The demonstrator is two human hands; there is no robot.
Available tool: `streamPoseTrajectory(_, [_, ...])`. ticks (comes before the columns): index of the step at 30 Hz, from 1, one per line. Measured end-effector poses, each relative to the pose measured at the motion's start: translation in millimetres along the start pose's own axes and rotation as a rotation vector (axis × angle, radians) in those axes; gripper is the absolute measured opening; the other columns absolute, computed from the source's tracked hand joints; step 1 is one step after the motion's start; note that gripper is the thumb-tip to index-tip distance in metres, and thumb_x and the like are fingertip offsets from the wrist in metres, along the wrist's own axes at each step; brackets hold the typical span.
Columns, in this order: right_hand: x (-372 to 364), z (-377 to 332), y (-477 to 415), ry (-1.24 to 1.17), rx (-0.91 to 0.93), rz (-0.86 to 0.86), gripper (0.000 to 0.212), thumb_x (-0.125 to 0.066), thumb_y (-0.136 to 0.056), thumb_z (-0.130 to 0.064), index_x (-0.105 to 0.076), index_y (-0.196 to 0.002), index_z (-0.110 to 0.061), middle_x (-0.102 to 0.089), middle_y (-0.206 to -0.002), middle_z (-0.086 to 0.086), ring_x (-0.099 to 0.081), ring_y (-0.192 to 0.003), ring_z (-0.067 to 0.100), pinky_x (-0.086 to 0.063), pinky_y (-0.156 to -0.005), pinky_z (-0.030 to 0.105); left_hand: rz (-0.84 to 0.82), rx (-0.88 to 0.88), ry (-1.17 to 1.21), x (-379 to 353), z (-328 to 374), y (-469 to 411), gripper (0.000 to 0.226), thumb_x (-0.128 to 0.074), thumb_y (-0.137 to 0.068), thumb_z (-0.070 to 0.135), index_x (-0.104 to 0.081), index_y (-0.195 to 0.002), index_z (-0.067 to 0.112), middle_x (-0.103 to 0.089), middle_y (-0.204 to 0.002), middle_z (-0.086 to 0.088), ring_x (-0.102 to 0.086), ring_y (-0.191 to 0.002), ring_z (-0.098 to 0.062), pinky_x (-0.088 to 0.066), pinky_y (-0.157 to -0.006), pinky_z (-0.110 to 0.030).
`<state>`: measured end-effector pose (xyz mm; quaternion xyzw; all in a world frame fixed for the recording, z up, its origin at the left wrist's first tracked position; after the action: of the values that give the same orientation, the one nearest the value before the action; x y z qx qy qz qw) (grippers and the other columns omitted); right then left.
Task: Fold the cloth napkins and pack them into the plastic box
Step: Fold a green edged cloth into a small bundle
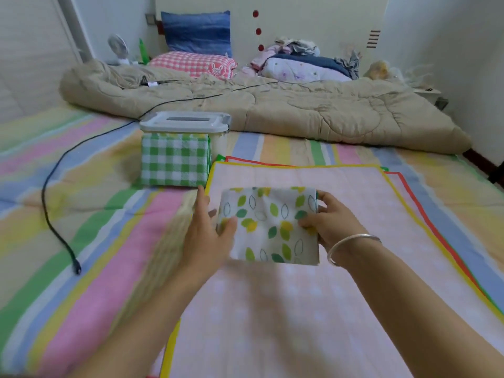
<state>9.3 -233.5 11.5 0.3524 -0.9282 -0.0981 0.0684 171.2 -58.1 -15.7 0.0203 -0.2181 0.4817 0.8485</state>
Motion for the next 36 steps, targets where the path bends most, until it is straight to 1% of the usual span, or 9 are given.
streamPoseTrajectory(2, [-27.8, -10.3, -20.6, -0.077, 0.029, 0.022, 0.048, -0.049, -0.081, 0.021, -0.055, -0.116, -0.011, -0.066, -0.107, 0.018, -0.062, -0.105, 0.043, -0.050, -0.093, 0.057, 0.020, 0.117, 0.092, 31.9, -20.1, -20.1, 0.063, -0.064, -0.095, 0.021, -0.036, -0.151, 0.025, -0.059, -0.133, 0.010, -0.062, -0.113, -0.006, -0.047, -0.097, -0.028])
streamPoseTrajectory(5, [-77.6, -18.9, -47.8, -0.176, 0.017, -0.013, 0.047, -0.053, -0.084, 0.017, -0.054, -0.115, -0.018, -0.068, -0.103, 0.014, -0.066, -0.095, 0.036, -0.054, -0.087, 0.052, -0.051, 0.177, 0.077, 59.4, -41.9, -40.0, 0.023, -0.064, -0.094, 0.008, -0.068, -0.103, 0.028, -0.074, -0.094, 0.020, -0.068, -0.088, 0.006, -0.055, -0.087, -0.022])
streamPoseTrajectory(7, [-115.2, -21.9, -61.3, -0.219, 0.012, -0.097, 0.042, -0.058, -0.085, 0.013, -0.056, -0.113, -0.019, -0.069, -0.099, 0.011, -0.067, -0.088, 0.030, -0.057, -0.081, 0.047, 0.033, 0.201, 0.131, 82.9, -58.1, -54.4, 0.025, -0.064, -0.092, -0.002, -0.066, -0.098, 0.021, -0.074, -0.091, 0.012, -0.068, -0.078, 0.005, -0.054, -0.076, -0.013])
streamPoseTrajectory(12, [-183.2, -41.4, -107.0, 0.276, 0.300, 0.010, 0.012, -0.059, -0.090, -0.013, -0.067, -0.098, -0.017, -0.071, -0.095, 0.003, -0.067, -0.090, 0.026, -0.057, -0.080, 0.041, 0.329, 0.148, -0.014, 141.2, -88.1, -115.0, 0.021, -0.068, -0.089, 0.001, -0.065, -0.101, 0.018, -0.069, -0.090, 0.006, -0.068, -0.089, -0.022, -0.054, -0.084, -0.036])
streamPoseTrajectory(16, [-221.7, -59.1, -137.3, 0.722, 0.478, 0.104, 0.022, -0.056, -0.094, -0.036, -0.060, -0.108, -0.019, -0.066, -0.102, 0.003, -0.062, -0.093, 0.027, -0.049, -0.074, 0.034, 0.489, 0.106, -0.274, 166.3, -101.2, -155.5, 0.017, -0.069, -0.088, 0.012, -0.066, -0.105, 0.015, -0.070, -0.099, -0.001, -0.064, -0.090, -0.027, -0.049, -0.075, -0.038])
streamPoseTrajectory(20, [-237.9, -63.2, -168.2, 1.001, 0.467, 0.165, 0.034, -0.053, -0.095, -0.043, -0.050, -0.117, -0.018, -0.051, -0.107, 0.006, -0.058, -0.095, 0.032, -0.039, -0.067, 0.033, 0.469, 0.121, -0.395, 164.4, -123.7, -189.4, 0.023, -0.068, -0.090, 0.022, -0.066, -0.112, 0.020, -0.067, -0.110, -0.001, -0.063, -0.098, -0.027, -0.047, -0.075, -0.036])
streamPoseTrajectory(24, [-226.7, -51.0, -193.0, 0.851, 0.342, 0.210, 0.051, -0.064, -0.089, -0.031, -0.034, -0.128, -0.017, -0.056, -0.111, 0.009, -0.058, -0.093, 0.034, -0.038, -0.066, 0.034, 0.396, 0.097, -0.388, 146.3, -130.3, -208.2, 0.026, -0.066, -0.091, 0.025, -0.065, -0.117, 0.025, -0.070, -0.108, 0.004, -0.065, -0.097, -0.025, -0.051, -0.076, -0.037])
streamPoseTrajectory(32, [-221.3, -31.0, -199.4, 0.780, 0.284, 0.163, 0.039, -0.065, -0.089, -0.038, -0.048, -0.114, -0.014, -0.061, -0.114, 0.006, -0.058, -0.100, 0.030, -0.047, -0.077, 0.037, 0.343, 0.081, -0.409, 135.4, -130.5, -202.3, 0.029, -0.062, -0.089, 0.022, -0.062, -0.118, 0.022, -0.071, -0.099, 0.001, -0.064, -0.086, -0.029, -0.050, -0.069, -0.036])
streamPoseTrajectory(36, [-223.9, -32.5, -191.9, 0.755, 0.284, 0.099, 0.060, -0.070, -0.083, -0.047, -0.044, -0.126, -0.015, -0.058, -0.122, 0.006, -0.058, -0.108, 0.029, -0.047, -0.086, 0.037, 0.323, 0.152, -0.436, 133.7, -130.3, -190.5, 0.062, -0.059, -0.092, 0.030, -0.038, -0.149, 0.018, -0.062, -0.134, -0.005, -0.061, -0.111, -0.034, -0.051, -0.084, -0.041])
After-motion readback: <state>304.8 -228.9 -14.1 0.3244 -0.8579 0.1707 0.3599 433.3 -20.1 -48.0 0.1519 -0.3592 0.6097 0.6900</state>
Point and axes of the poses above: each hand's wrist, its own y-axis away from the middle knuckle, its own x-axis out of the back of the hand, z = x × y, the point moved 10 cm from there along -y, towards the middle knuckle
